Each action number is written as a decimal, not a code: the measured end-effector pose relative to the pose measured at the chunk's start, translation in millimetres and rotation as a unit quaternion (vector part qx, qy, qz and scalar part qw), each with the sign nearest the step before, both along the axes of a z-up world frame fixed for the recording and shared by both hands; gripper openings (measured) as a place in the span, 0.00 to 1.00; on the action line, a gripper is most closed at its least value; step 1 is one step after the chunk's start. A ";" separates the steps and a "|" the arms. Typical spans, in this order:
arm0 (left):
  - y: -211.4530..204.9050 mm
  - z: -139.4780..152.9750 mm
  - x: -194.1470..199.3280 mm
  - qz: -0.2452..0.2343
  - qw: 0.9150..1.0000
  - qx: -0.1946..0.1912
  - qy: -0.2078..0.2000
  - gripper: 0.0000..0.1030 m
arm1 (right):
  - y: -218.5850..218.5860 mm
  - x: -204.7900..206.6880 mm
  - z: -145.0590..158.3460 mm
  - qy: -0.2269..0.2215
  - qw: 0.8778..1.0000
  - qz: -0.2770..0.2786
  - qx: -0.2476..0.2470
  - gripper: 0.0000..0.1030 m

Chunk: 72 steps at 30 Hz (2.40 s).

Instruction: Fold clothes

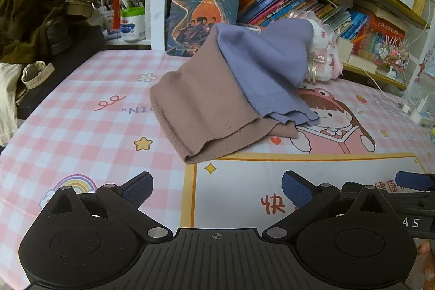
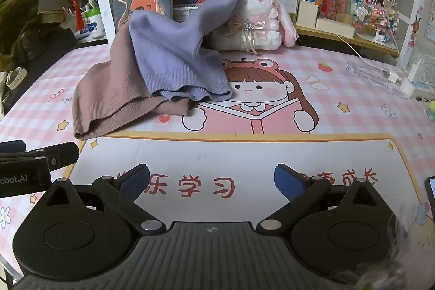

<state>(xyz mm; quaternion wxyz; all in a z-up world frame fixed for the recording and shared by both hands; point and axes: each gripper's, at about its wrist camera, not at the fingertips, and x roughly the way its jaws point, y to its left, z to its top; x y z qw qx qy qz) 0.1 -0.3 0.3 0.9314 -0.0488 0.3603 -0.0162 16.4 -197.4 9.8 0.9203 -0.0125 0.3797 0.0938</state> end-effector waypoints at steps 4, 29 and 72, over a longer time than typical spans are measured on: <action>-2.0 1.2 0.4 -0.002 1.000 0.000 0.002 1.00 | -0.2 -1.0 -0.5 0.000 1.000 -0.001 0.000 0.96; 0.0 -0.6 -3.1 -0.001 1.000 -0.004 0.003 1.00 | 1.2 -2.4 -0.5 0.005 1.000 0.000 -0.001 0.96; -0.5 -0.5 -0.3 0.005 1.000 -0.004 0.006 1.00 | 0.6 -0.2 -2.4 0.012 1.000 0.002 -0.002 0.96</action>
